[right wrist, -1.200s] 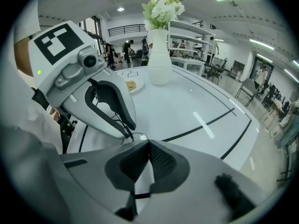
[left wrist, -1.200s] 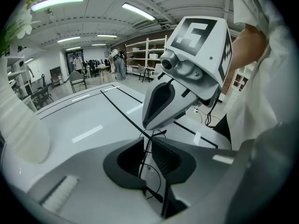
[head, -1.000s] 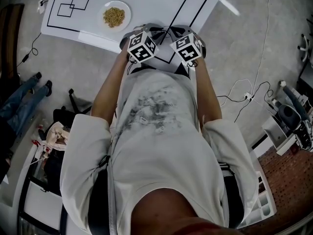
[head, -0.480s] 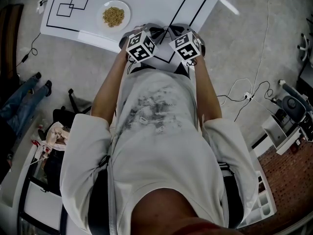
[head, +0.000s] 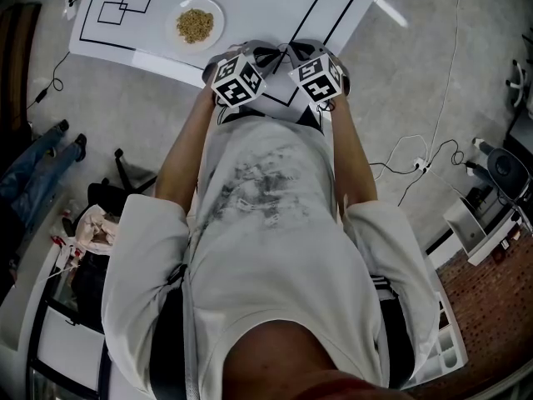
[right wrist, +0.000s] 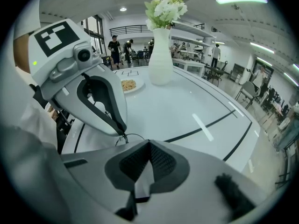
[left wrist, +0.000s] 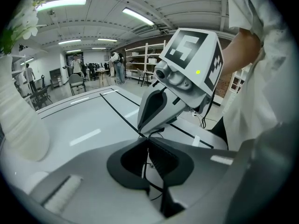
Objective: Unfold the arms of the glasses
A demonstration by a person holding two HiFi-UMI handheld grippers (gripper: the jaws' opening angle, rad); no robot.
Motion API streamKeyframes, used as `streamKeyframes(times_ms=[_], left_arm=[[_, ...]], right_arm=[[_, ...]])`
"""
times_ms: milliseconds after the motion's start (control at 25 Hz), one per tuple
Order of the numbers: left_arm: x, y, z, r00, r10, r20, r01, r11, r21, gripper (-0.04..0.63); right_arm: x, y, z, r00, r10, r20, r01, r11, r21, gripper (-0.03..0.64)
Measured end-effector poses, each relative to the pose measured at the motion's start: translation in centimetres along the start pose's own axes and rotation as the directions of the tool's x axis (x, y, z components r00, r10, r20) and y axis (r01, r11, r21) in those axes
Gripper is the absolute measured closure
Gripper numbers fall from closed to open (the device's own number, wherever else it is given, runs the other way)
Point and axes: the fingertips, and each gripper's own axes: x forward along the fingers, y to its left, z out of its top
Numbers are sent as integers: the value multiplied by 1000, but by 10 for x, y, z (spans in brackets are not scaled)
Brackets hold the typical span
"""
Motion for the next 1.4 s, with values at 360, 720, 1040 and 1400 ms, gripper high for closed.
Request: streamKeyframes(times_ms=[360,720,1040,1400], left_arm=[[-10,-6,1,1000,-7,19,6,1000,29,574],[-21,-8,5,998,-7,54,5,999,35,571],[-31,-7,6,996,-9,92,7,1000,15,569],[-44,-8,6,991,-1,136,4,1000,-24,571]], right_arm=[[1,3,1,1000,0,8,0,1000,11,600],[-1,4,2,1000,-3,16,2,1000,17,600],[1,5,2,1000,-6,13,6,1000,15,600],[2,5,3,1000,-14,16,14,1000,17,600]])
